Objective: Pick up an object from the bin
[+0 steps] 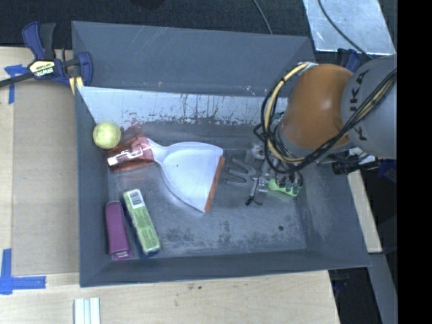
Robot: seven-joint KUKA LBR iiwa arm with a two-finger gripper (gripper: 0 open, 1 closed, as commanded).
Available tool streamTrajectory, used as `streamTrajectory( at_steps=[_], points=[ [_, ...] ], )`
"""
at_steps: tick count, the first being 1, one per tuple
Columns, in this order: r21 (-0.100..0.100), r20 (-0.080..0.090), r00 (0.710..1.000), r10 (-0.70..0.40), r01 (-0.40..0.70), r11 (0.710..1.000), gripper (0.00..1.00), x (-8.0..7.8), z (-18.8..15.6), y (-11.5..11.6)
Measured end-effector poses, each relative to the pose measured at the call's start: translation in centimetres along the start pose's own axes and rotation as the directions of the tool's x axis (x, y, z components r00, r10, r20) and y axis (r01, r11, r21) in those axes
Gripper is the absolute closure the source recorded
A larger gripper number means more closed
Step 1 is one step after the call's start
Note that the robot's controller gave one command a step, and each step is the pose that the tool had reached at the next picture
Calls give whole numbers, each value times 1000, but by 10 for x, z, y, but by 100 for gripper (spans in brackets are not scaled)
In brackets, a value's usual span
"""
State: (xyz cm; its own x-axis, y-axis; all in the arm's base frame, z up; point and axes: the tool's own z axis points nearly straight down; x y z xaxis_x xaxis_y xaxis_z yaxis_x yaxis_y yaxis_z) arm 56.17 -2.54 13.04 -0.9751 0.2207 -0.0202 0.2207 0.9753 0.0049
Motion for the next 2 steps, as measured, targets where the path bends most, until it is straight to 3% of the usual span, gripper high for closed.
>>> streamTrajectory(
  at_steps=[1,2],
  points=[
    [-2,13,984,179,-179,984,100,-8,58,-22],
    [-2,13,984,177,-177,984,100,-8,58,-22]
  ],
)
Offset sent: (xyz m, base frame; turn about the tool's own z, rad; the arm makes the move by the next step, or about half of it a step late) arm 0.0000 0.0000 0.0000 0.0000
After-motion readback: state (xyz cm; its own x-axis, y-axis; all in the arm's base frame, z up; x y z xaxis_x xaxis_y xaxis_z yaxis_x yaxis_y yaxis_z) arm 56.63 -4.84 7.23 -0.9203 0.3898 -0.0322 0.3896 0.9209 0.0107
